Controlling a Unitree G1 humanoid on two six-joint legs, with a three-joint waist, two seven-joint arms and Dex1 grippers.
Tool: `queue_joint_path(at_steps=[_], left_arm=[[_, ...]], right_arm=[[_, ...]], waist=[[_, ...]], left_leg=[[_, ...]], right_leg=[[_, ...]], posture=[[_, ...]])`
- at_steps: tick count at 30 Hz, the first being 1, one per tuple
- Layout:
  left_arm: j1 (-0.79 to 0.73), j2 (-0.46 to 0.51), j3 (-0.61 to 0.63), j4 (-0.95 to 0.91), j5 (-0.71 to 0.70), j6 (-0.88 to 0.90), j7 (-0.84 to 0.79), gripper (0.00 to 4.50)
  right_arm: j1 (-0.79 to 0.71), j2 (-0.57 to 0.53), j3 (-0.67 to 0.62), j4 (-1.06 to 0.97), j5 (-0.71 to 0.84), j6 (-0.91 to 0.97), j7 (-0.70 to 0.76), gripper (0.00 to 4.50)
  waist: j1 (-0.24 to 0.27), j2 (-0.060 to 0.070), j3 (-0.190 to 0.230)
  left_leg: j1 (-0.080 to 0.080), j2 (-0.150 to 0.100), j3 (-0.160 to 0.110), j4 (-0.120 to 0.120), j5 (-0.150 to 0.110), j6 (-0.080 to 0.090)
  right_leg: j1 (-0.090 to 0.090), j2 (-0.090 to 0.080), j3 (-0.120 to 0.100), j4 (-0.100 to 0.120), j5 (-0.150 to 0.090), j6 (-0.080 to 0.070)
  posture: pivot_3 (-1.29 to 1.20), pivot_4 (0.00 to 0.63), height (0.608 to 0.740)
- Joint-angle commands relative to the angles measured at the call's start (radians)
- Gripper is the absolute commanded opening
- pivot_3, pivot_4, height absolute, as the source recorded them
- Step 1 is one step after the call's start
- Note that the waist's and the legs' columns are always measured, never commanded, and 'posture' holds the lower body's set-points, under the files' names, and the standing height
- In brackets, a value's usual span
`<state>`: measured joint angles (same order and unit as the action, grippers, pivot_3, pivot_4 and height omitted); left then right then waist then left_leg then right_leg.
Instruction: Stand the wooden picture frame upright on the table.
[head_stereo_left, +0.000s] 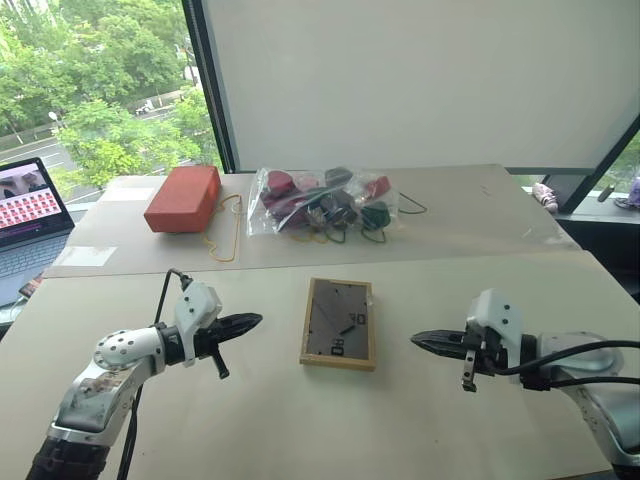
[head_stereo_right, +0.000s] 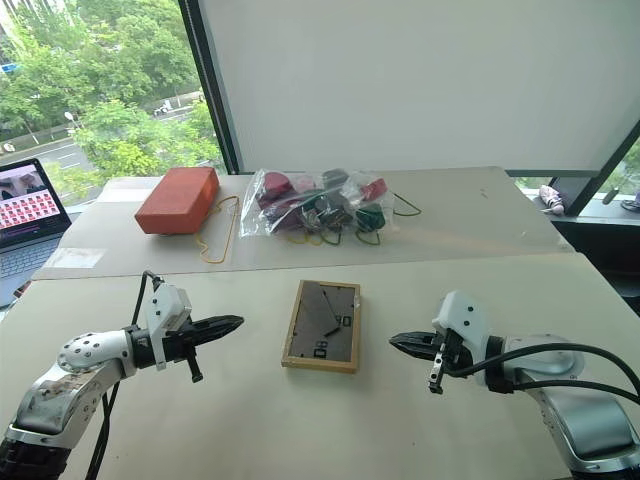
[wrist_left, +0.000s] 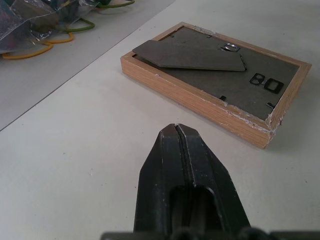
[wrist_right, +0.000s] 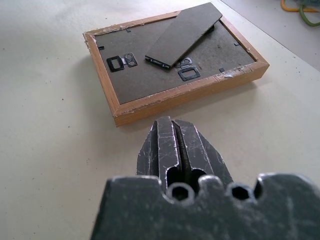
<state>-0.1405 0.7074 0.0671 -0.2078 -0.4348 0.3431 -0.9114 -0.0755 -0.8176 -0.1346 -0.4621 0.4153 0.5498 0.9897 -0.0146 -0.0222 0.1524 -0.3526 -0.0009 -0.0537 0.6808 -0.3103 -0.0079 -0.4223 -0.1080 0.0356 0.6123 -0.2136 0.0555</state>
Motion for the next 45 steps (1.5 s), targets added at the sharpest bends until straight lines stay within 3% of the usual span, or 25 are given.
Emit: queue_joint_path(at_steps=[1,7,17,25,31,37,40,44,45], left_arm=[[-0.015,-0.007,-0.006,-0.003,0.048,-0.050,0.023,0.00],[-0.102,-0.069,-0.194,0.173,0.306,-0.191,0.097,0.00],[-0.209,-0.173,-0.350,0.253,0.454,-0.227,0.102,0.00],[-0.063,-0.083,-0.306,0.105,0.414,-0.187,0.036,0.00],[0.055,-0.024,-0.254,0.014,0.392,-0.144,0.036,0.00],[0.108,0.032,-0.216,0.036,0.428,-0.197,0.059,0.00],[0.126,0.072,-0.162,0.062,0.452,-0.389,0.085,0.00],[0.085,0.162,-0.170,0.271,0.715,-1.070,0.293,1.01],[0.063,0.170,-0.171,0.334,0.792,-1.191,0.369,1.49]], right_arm=[[-0.023,-0.017,0.034,0.033,-0.059,-0.017,-0.039,0.04],[-0.157,0.043,0.230,0.217,-0.294,0.047,-0.238,0.04],[-0.347,0.239,0.461,0.202,-0.441,0.181,-0.359,0.04],[-0.371,0.318,0.539,0.134,-0.462,0.244,-0.359,0.04],[-0.328,0.302,0.551,0.044,-0.454,0.307,-0.341,0.04],[-0.295,0.289,0.535,0.004,-0.446,0.360,-0.344,0.04],[-0.283,0.274,0.515,0.004,-0.435,0.358,-0.341,0.04],[-0.275,0.260,0.508,0.004,-0.411,0.351,-0.325,0.00],[-0.275,0.262,0.506,0.002,-0.403,0.351,-0.321,0.00]], waist=[[0.000,0.000,0.000],[0.001,0.000,0.000],[0.000,0.000,0.000],[-0.023,0.000,-0.001],[-0.029,0.001,-0.001],[-0.030,0.001,-0.001],[-0.032,0.001,-0.001],[-0.021,0.001,-0.001],[-0.017,0.001,-0.001]], left_leg=[[0.000,0.000,0.000,0.000,0.000,0.000],[0.001,-0.001,0.001,0.001,0.001,-0.002],[0.000,-0.001,0.000,0.001,0.001,-0.002],[0.000,0.000,-0.001,-0.001,0.001,-0.002],[0.000,0.000,-0.002,-0.001,0.000,-0.001],[0.002,0.000,-0.001,-0.001,0.000,-0.001],[0.002,0.000,-0.001,-0.001,0.000,-0.001],[0.002,0.000,-0.001,-0.001,0.001,-0.001],[0.002,0.000,-0.001,-0.001,0.001,-0.001]], right_leg=[[0.000,0.000,0.000,0.000,0.000,0.000],[0.001,0.000,0.000,0.000,0.000,0.000],[0.000,0.000,0.000,0.001,0.000,0.000],[-0.001,0.000,0.000,0.005,0.000,0.000],[-0.001,0.000,0.000,0.005,0.000,0.000],[0.000,0.000,0.000,0.002,0.000,0.000],[-0.001,0.001,0.000,0.002,-0.001,-0.001],[-0.001,0.001,0.000,0.002,-0.001,-0.002],[-0.001,0.000,0.000,0.002,-0.001,-0.002]], posture=[[0.00,0.150,0.740],[0.00,0.150,0.740],[0.00,0.150,0.740],[0.00,0.150,0.740],[0.00,0.150,0.740],[0.00,0.150,0.740],[0.00,0.150,0.740],[0.00,0.150,0.740],[0.00,0.150,0.740]])
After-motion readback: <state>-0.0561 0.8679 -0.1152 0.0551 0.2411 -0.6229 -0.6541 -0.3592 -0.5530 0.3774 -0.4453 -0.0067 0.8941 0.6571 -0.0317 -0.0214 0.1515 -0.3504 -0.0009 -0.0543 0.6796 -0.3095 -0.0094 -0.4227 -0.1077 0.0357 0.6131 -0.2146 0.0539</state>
